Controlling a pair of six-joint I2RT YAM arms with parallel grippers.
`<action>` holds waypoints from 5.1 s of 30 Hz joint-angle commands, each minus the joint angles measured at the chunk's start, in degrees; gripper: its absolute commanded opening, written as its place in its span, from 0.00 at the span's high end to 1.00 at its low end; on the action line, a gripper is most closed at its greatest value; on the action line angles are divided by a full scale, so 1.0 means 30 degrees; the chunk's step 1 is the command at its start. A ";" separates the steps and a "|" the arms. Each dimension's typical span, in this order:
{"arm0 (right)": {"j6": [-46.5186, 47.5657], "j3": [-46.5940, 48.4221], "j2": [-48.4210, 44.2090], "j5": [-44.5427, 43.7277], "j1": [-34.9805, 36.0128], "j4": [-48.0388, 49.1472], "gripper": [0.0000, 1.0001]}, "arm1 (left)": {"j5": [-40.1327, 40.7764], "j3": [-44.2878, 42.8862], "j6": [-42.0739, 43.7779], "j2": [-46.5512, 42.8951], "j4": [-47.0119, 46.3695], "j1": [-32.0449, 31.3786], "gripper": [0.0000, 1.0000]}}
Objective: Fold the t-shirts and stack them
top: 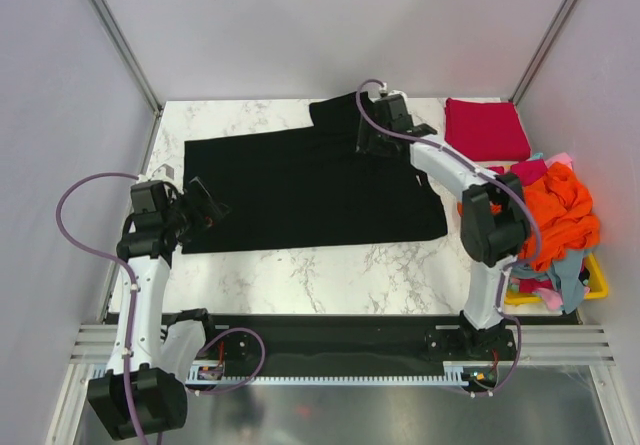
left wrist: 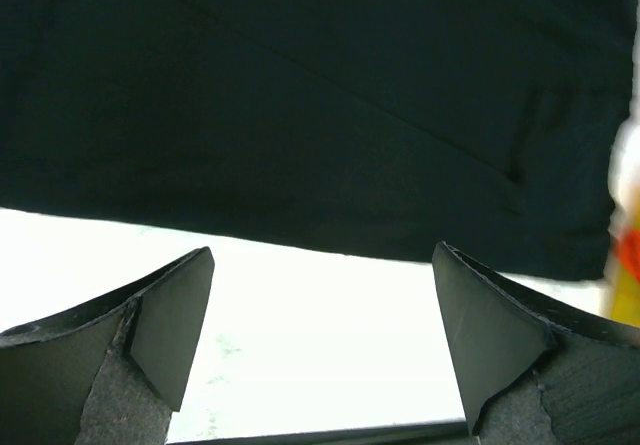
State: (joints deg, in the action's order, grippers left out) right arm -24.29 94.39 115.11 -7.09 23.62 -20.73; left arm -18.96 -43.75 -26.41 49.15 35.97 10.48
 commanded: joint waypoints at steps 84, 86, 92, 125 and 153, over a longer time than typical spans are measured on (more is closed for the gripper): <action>0.0332 -0.2711 -0.6688 0.0401 -0.2511 -0.1150 0.06 | 0.0932 -0.0010 -0.0393 -0.1089 -0.0408 0.0168 0.09; 0.1353 0.3525 -0.1259 0.0635 -0.2540 -0.1204 0.05 | 0.0668 0.0139 -0.0511 -0.0740 -0.0766 0.0197 0.09; 0.1364 1.9921 1.1487 -0.0268 -0.2628 -0.2178 0.03 | -0.0562 0.0168 -0.0307 0.0552 -0.0914 0.0257 0.12; -0.1046 -0.2961 0.0716 0.1749 -0.1515 0.4660 0.02 | -0.1092 0.0373 -0.0336 0.0640 -0.1236 -0.0095 0.14; 0.0657 1.0990 1.0702 -0.2646 -0.3566 0.0055 0.15 | -0.1092 0.0403 -0.0395 0.0933 -0.1295 -0.0095 0.14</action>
State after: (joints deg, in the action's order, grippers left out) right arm -21.23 129.36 149.45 -14.85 12.32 -18.70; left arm -20.10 -42.74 -29.87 51.99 33.87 10.37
